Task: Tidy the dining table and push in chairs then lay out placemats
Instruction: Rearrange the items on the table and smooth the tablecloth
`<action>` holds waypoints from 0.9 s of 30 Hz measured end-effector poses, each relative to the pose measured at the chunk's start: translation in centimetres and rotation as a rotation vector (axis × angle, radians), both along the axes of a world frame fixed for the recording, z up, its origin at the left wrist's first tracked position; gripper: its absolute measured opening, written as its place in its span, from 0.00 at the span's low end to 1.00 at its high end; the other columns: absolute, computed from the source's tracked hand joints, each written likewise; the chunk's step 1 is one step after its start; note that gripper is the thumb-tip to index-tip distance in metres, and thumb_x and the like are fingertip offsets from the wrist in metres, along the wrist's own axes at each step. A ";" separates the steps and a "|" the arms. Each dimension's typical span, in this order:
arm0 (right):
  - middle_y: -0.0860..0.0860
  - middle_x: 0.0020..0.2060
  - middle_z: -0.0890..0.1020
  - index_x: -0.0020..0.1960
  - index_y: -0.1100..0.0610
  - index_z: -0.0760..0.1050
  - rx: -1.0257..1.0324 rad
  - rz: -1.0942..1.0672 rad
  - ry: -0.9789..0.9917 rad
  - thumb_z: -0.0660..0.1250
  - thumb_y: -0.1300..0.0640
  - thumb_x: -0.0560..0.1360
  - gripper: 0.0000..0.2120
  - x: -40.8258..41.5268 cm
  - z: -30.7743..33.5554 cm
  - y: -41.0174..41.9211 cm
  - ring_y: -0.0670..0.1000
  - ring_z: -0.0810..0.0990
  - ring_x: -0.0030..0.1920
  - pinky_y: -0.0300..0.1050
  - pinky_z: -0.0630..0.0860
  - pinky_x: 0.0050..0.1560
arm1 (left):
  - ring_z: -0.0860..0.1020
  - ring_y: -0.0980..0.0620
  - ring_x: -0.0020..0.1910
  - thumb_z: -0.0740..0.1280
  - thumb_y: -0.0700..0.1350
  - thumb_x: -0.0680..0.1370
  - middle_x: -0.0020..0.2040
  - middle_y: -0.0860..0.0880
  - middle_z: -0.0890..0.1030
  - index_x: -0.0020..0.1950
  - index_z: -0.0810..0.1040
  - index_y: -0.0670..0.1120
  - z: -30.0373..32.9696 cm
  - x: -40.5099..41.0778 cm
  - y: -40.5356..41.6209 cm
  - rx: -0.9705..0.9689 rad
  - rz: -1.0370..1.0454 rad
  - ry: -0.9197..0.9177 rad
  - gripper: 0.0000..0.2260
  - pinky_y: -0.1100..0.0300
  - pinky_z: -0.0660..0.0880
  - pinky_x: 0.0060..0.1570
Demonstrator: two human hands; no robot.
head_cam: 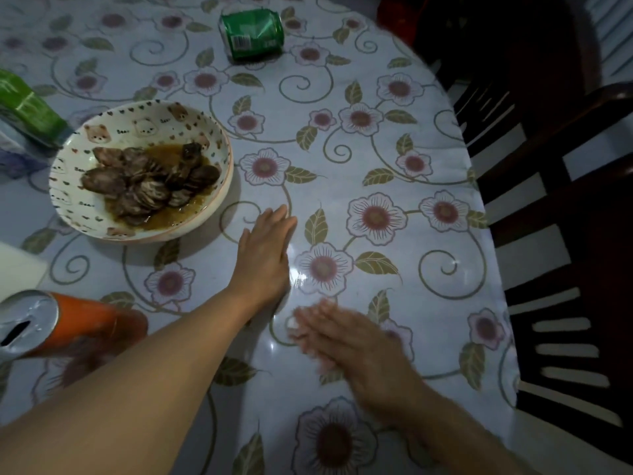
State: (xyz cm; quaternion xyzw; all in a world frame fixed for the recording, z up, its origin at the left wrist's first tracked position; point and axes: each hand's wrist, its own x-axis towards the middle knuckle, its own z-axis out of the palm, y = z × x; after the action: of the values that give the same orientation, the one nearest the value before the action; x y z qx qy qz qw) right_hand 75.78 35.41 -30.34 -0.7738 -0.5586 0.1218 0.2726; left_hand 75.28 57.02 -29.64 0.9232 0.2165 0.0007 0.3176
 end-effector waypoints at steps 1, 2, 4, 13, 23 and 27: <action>0.46 0.63 0.78 0.65 0.45 0.74 0.004 -0.070 -0.107 0.51 0.49 0.79 0.19 2.1 0.5 -1.1 0.44 0.74 0.64 0.47 0.70 0.66 | 0.47 0.51 0.77 0.56 0.32 0.77 0.78 0.50 0.53 0.75 0.59 0.47 -0.1 -0.7 -0.2 0.007 -0.003 0.002 0.26 0.50 0.43 0.73; 0.42 0.58 0.80 0.62 0.42 0.76 -0.057 -0.213 -0.126 0.51 0.47 0.80 0.17 4.6 0.7 -2.2 0.41 0.76 0.59 0.47 0.74 0.60 | 0.47 0.51 0.77 0.55 0.33 0.78 0.78 0.51 0.53 0.75 0.59 0.47 -0.2 -1.3 -0.3 0.016 -0.011 0.008 0.26 0.51 0.43 0.73; 0.42 0.66 0.74 0.68 0.44 0.71 -0.144 -0.499 -0.172 0.50 0.52 0.82 0.18 9.7 1.3 -3.0 0.39 0.69 0.67 0.46 0.68 0.67 | 0.48 0.51 0.77 0.56 0.35 0.79 0.78 0.51 0.53 0.75 0.58 0.48 -0.3 -2.3 -0.7 0.040 -0.016 0.016 0.25 0.49 0.44 0.73; 0.45 0.76 0.58 0.75 0.46 0.56 -0.032 0.023 -0.125 0.52 0.59 0.78 0.26 -8.3 -0.8 -2.1 0.46 0.52 0.76 0.49 0.53 0.75 | 0.50 0.48 0.77 0.56 0.42 0.79 0.77 0.47 0.56 0.75 0.60 0.45 -0.1 -6.2 -2.7 0.037 -0.079 0.049 0.23 0.49 0.48 0.74; 0.44 0.75 0.59 0.76 0.50 0.57 -0.036 -0.482 0.026 0.54 0.61 0.81 0.25 -9.8 -0.8 -1.4 0.42 0.53 0.75 0.33 0.46 0.74 | 0.56 0.48 0.76 0.56 0.40 0.81 0.76 0.45 0.59 0.73 0.64 0.43 0.6 -11.8 -4.0 0.028 -0.133 -0.003 0.20 0.57 0.53 0.73; 0.47 0.77 0.54 0.77 0.46 0.52 -0.113 -0.020 -0.106 0.57 0.64 0.79 0.31 -14.9 -0.5 -7.0 0.50 0.52 0.77 0.52 0.52 0.76 | 0.56 0.48 0.76 0.55 0.40 0.80 0.76 0.45 0.59 0.73 0.63 0.42 1.1 -13.9 -4.4 -0.002 -0.141 0.019 0.20 0.60 0.51 0.72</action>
State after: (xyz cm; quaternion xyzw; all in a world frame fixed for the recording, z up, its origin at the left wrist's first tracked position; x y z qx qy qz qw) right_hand 60.87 28.38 -30.86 -0.7988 -0.5569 0.1095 0.1997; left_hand 61.41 52.66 -28.53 0.9358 0.1540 -0.0305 0.3155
